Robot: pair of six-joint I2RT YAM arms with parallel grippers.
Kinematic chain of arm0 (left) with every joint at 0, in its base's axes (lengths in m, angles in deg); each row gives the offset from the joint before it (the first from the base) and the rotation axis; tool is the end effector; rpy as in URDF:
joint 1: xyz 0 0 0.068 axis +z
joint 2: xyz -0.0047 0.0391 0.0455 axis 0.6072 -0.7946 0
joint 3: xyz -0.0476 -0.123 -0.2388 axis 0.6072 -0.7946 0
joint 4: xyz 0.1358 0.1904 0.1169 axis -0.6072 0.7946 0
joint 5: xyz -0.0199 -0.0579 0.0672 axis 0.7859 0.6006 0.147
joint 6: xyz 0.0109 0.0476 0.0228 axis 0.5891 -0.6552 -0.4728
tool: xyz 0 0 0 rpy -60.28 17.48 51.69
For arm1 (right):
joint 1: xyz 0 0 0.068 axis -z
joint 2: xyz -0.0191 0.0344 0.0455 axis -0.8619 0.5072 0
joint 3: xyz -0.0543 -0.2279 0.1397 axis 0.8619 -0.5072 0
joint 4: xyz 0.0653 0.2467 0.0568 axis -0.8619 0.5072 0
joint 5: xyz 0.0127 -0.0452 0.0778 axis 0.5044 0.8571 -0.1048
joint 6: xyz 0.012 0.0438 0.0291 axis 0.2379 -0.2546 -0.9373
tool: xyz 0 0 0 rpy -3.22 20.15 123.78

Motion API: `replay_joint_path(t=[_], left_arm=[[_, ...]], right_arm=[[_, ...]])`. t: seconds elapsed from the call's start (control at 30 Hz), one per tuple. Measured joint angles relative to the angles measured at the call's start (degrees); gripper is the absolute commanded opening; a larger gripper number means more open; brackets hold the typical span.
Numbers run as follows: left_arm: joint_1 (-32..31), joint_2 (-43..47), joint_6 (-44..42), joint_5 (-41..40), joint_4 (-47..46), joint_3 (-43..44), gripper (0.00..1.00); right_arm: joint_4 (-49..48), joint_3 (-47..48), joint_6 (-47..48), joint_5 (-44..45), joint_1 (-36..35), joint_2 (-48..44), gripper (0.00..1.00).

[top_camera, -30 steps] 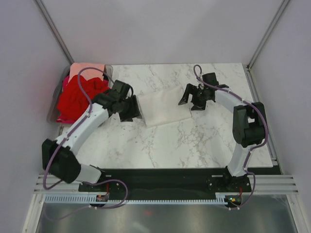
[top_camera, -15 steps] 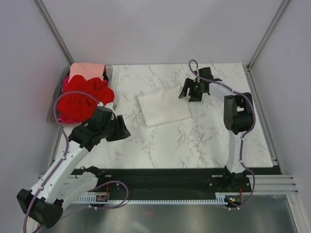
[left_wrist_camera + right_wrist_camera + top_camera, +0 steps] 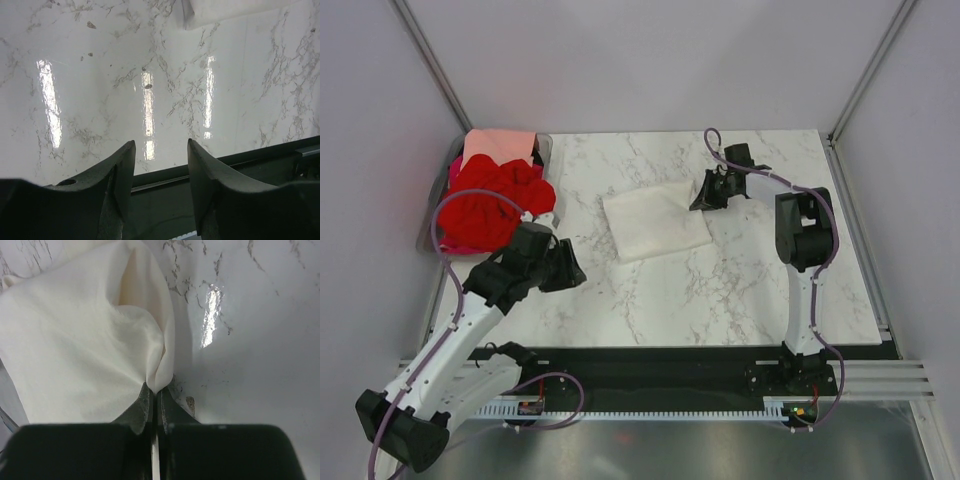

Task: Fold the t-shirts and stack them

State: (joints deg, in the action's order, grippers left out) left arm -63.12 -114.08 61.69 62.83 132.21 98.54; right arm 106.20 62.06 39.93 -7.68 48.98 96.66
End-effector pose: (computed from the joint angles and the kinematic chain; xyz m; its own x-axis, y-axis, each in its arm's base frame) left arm 0.1491 -0.0729 0.2834 -0.8167 -0.1969 -0.5424 0.0161 0.9318 -0.3626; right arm 0.4659 0.1034 0.1385 -0.9178 0.1951 -0.3458 -0.0410 0.8197 0.5713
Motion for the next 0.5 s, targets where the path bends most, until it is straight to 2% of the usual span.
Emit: replay_joint_path(t=[0.17,0.3,0.5], left_arm=[[-0.8,1.8,0.0,-1.8,0.1,0.0,0.54],[-1.0,3.2,0.0,-4.1,0.2,0.0,0.54],[-1.0,3.2,0.0,-5.9,0.3,0.0,0.53]], right_arm=[[3.9,2.1,2.1,4.4,1.1,-0.1,0.00],[10.4,7.9,6.3,14.9,4.0,0.2,0.00],[14.4,19.3,11.9,31.0,11.3,4.9,0.00]])
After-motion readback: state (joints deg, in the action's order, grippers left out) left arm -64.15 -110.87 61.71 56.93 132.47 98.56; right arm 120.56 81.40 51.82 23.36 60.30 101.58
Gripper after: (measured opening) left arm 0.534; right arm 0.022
